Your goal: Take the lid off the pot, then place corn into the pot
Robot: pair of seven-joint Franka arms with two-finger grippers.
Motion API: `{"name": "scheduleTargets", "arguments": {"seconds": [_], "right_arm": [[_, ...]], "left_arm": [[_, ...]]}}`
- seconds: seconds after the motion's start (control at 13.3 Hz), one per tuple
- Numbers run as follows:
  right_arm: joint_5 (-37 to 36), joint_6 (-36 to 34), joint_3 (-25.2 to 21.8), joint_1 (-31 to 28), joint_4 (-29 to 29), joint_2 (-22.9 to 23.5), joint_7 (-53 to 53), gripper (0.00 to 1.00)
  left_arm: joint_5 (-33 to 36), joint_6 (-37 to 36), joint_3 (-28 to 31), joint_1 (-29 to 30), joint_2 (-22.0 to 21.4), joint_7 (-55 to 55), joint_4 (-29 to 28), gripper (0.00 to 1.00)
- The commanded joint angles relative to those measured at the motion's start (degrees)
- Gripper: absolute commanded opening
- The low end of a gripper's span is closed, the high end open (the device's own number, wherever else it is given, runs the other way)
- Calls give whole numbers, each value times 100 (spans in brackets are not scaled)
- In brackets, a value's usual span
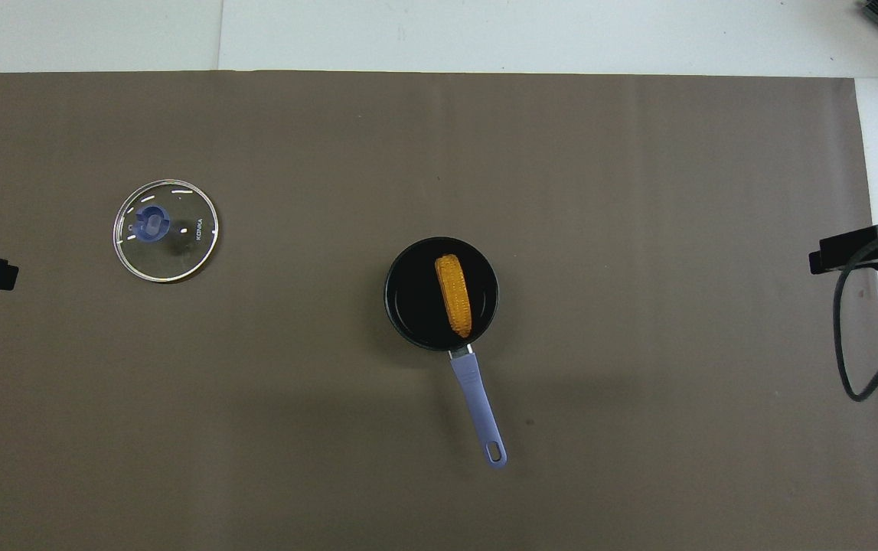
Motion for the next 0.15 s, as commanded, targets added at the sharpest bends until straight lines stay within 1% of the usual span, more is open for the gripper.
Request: {"name": "scheduleTargets", "arguments": {"seconds": [0.0,0.08], "right_arm": [[18,26,37,-45,-145,-137,-120,100],[71,26,37,-45,-144,-137,-111,100]], "left_arm": [[-62,15,30,-22,-116,-53,-131,100],[-62,24,30,-22,-116,-53,-131,100]]}}
